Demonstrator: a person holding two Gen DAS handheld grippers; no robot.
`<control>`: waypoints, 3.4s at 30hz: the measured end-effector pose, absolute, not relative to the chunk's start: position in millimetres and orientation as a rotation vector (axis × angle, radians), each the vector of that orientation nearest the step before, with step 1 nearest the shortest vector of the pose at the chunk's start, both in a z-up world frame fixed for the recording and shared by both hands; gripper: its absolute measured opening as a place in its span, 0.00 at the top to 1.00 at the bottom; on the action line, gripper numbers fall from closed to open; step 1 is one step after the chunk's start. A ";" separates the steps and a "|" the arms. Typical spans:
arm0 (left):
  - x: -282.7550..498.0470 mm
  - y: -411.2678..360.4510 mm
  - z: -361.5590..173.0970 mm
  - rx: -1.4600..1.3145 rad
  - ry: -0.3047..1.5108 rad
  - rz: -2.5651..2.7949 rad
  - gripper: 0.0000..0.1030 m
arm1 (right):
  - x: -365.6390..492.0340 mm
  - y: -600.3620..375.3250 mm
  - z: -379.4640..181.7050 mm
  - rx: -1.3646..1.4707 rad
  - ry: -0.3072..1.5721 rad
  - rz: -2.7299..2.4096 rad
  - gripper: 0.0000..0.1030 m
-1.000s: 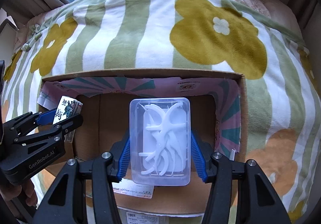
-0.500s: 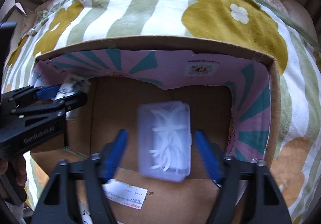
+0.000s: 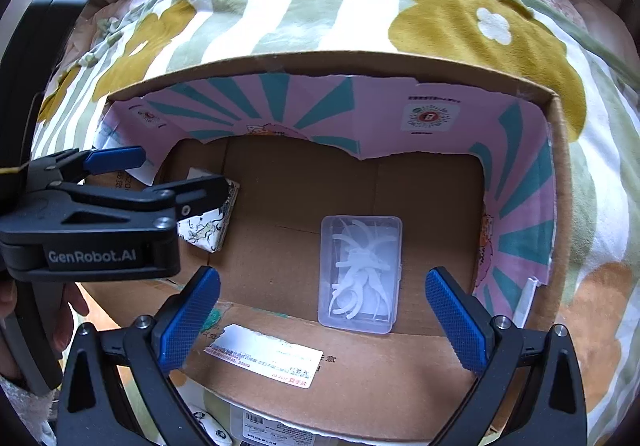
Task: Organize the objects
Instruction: 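Open both tools to drop the tissue pack and clip case in the box, then withdraw both tools from the box back toward the remaining items, then grasp the blue barcode box with the left tool while the right tool grasps the pink lipstick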
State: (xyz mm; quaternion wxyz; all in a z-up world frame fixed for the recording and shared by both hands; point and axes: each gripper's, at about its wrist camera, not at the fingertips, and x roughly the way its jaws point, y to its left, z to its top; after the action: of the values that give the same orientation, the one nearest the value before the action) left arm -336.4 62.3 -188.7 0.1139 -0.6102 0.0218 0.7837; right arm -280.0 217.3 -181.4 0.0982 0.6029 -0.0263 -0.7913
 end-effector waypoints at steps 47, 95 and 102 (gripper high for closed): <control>-86.7 -51.2 27.3 -1.530 -0.128 2.659 0.00 | -90.8 213.5 6.4 1.598 -0.181 -2.684 0.01; 27.9 10.4 -170.5 -1.492 0.024 2.354 0.03 | -10.5 191.5 -188.8 1.459 0.275 -2.203 0.22; 20.7 19.9 -208.3 -1.513 0.035 2.292 0.11 | -17.2 191.8 -229.2 1.487 0.276 -2.128 0.29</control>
State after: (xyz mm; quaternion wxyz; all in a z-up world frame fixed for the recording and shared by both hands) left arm 20.7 19.9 -208.3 0.1962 -0.5401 0.0123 0.8183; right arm -17.2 191.8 -229.2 0.2624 0.5497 0.1021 -0.7865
